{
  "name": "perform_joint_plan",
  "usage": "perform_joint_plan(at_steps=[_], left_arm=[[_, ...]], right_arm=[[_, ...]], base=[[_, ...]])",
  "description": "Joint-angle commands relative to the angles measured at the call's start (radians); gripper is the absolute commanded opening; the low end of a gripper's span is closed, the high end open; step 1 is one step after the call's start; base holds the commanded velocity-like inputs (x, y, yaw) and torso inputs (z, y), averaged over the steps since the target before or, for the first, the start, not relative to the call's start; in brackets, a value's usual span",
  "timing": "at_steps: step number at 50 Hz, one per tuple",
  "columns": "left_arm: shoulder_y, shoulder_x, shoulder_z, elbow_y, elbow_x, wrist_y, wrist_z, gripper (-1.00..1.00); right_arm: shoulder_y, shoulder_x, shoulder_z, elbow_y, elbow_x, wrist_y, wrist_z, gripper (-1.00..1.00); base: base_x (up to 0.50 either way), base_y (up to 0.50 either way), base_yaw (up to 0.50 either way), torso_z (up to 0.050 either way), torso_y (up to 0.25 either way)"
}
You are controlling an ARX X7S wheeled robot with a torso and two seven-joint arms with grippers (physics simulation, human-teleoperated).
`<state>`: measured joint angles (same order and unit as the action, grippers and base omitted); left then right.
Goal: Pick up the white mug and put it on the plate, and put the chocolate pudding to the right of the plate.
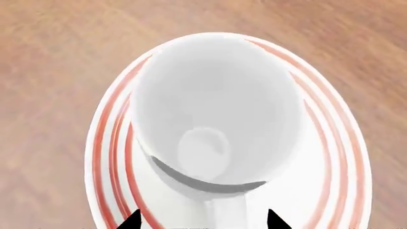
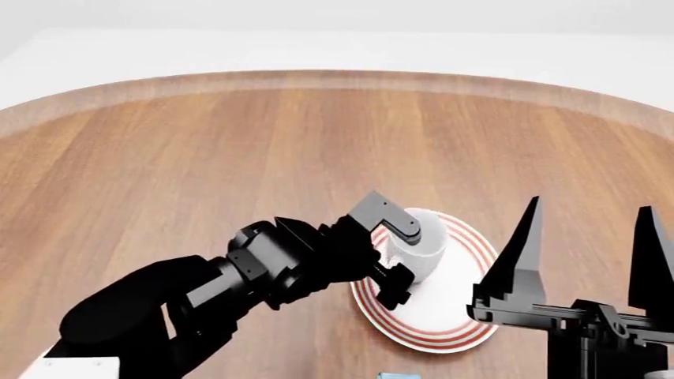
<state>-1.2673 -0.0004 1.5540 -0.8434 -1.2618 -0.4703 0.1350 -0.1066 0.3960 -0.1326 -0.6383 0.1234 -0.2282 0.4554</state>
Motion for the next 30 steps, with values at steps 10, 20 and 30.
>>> perform_joint_plan(at_steps=[10, 20, 30], left_arm=[[0.028, 0.0, -0.004, 0.036, 0.032, 0.001, -0.032, 1.0], [-0.017, -0.105, -0.027, 0.231, 0.006, -0.04, -0.152, 1.0], [-0.071, -0.229, -0.062, 0.472, -0.029, -0.068, -0.257, 1.0]], right_arm=[[0.002, 0.002, -0.007, 0.003, -0.007, 0.003, 0.006, 1.0], [0.004, 0.004, -0.015, 0.004, -0.012, 0.006, 0.006, 1.0], [0.004, 0.005, -0.022, 0.007, -0.016, 0.003, 0.007, 1.0]], base=[[0.0, 0.0, 0.0, 0.0, 0.0], [0.0, 0.0, 0.0, 0.0, 0.0], [0.0, 0.0, 0.0, 0.0, 0.0]])
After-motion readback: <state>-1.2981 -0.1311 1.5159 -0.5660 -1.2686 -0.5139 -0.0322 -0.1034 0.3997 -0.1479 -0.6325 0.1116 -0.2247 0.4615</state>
